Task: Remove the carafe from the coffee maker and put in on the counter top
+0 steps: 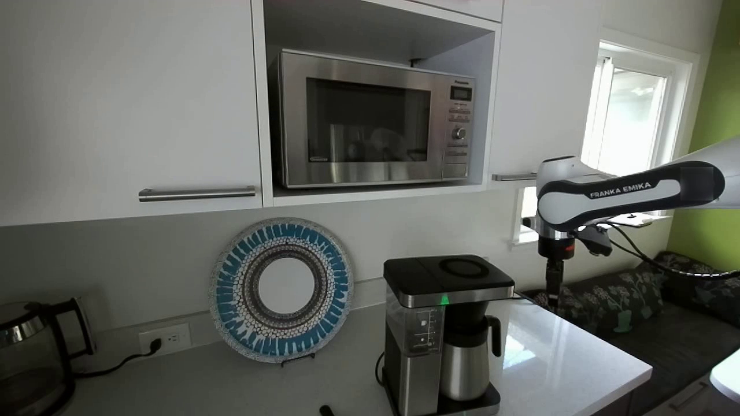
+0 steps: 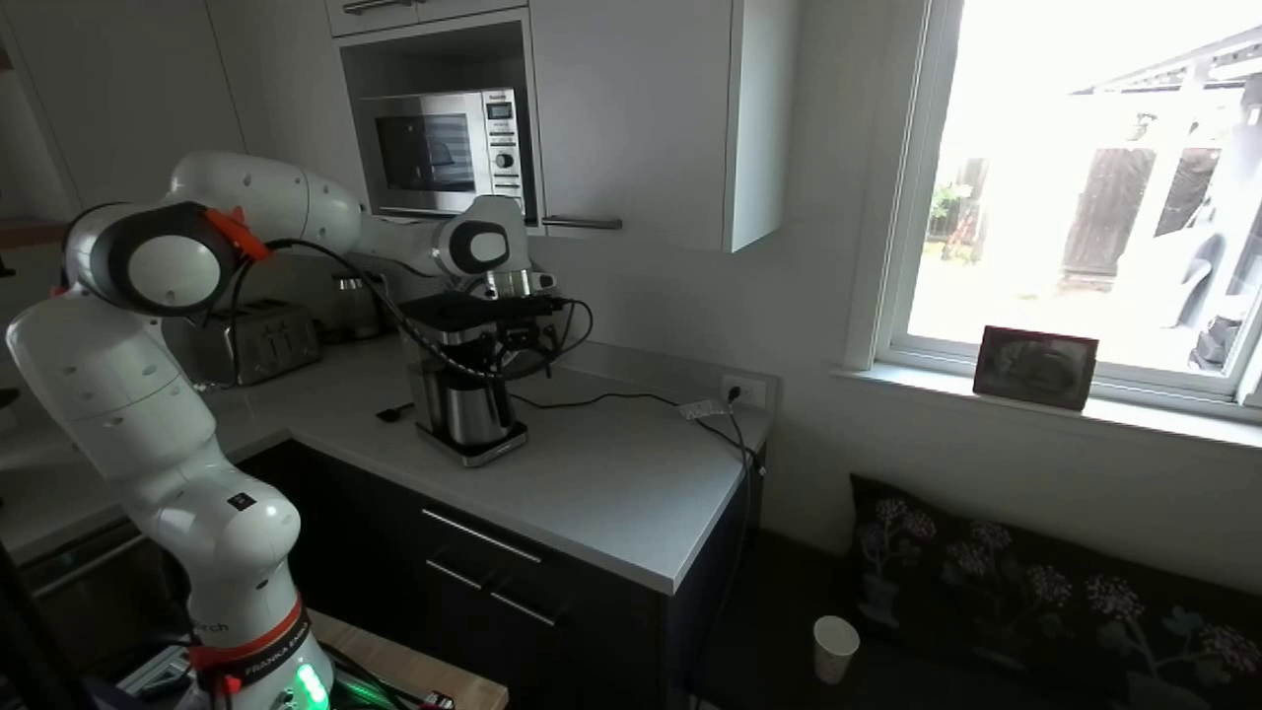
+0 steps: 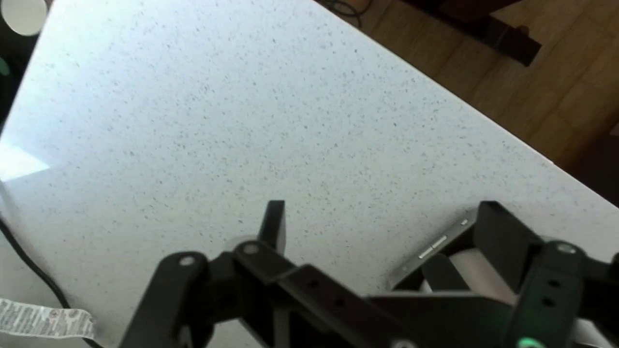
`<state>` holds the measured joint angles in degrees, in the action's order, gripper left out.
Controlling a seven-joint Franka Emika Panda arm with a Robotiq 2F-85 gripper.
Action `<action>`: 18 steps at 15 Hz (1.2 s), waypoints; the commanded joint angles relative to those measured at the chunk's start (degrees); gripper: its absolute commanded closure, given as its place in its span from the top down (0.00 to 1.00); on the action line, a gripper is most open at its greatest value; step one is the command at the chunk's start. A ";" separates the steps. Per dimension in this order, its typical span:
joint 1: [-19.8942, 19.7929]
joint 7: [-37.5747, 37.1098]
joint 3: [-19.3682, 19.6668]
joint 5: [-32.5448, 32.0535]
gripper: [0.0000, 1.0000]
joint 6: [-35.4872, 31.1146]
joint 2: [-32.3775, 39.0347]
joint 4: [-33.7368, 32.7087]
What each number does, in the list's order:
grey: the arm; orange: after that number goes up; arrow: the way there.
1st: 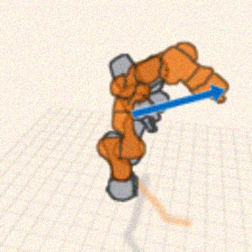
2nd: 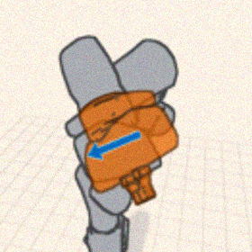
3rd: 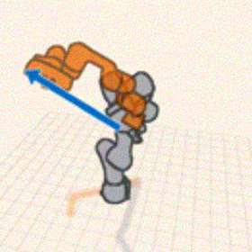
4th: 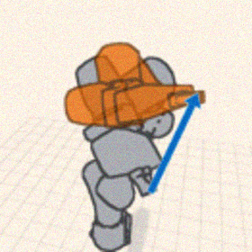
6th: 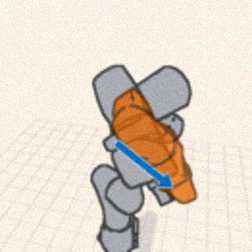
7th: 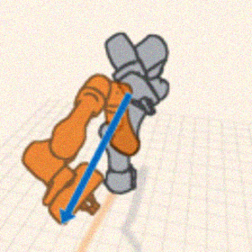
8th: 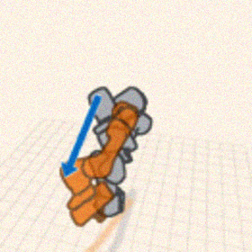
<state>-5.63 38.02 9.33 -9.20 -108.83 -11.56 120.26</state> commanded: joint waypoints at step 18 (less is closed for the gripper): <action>-0.53 37.06 5.88 24.01 1.00 -5.95 -2.12 7.73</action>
<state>-5.74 75.03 15.59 14.73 -114.94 -13.73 128.11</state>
